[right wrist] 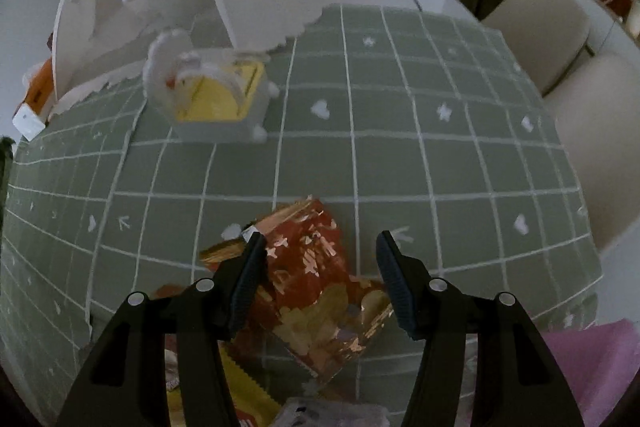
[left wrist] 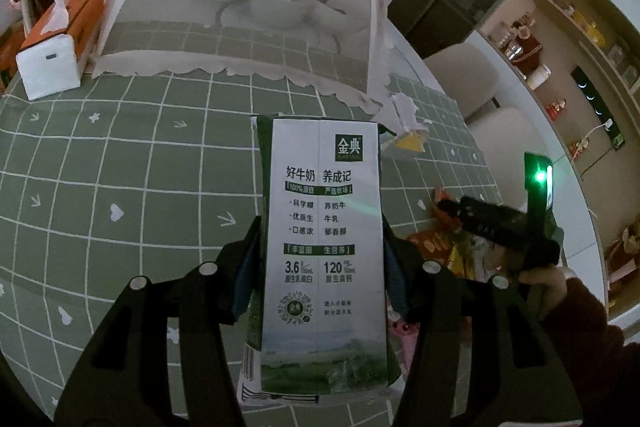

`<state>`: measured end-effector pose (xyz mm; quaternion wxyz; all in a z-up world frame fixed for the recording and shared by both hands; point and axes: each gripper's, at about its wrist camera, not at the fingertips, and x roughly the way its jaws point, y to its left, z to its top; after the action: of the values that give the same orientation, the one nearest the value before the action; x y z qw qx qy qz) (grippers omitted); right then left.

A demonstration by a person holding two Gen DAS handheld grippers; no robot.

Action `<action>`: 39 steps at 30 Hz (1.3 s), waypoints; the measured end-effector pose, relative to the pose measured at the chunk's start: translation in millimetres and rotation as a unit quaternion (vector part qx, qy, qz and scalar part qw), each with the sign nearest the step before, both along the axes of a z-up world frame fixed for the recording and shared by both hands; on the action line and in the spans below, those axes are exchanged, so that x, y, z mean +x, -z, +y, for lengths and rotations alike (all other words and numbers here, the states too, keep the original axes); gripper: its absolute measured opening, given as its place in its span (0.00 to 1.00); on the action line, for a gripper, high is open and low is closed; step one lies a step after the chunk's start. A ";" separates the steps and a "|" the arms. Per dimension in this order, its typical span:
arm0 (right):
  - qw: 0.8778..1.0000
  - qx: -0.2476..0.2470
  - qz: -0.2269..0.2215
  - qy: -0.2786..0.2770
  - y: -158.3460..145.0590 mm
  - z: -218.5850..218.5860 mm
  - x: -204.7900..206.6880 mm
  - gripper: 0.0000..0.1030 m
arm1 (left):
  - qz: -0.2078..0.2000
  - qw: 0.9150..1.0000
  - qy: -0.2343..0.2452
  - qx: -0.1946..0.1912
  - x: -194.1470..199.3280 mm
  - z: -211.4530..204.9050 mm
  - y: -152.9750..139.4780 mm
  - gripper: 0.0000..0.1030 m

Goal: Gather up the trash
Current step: 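Grasp the red chip bag with the right tool while the left tool holds the milk carton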

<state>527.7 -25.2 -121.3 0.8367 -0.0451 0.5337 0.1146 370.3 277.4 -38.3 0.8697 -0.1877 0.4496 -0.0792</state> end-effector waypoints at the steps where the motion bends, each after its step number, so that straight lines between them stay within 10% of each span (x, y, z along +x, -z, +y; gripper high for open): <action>1: 1.000 0.001 0.004 0.002 2.7 -0.5 -1.9 0.53 | 0.000 1.000 -0.002 0.000 0.1 0.2 -0.1 0.49; 11: 0.998 0.056 -0.020 -0.025 -42.2 2.9 -47.5 0.25 | 0.001 1.000 0.001 -0.017 0.6 -4.7 -1.5 0.49; 27: 0.992 0.043 -0.115 0.029 -131.9 -21.7 -169.4 0.24 | -0.046 0.997 0.060 -0.022 -27.7 -38.3 -36.1 0.49; 39: 0.982 0.031 -0.151 0.109 -155.0 -79.7 -272.7 0.24 | -0.143 0.979 0.147 -0.016 -52.1 -134.7 -102.7 0.49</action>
<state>255.0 -104.9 33.7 0.9160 0.0227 0.3993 0.0316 318.2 142.7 64.3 0.9006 -0.1196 0.3424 -0.2394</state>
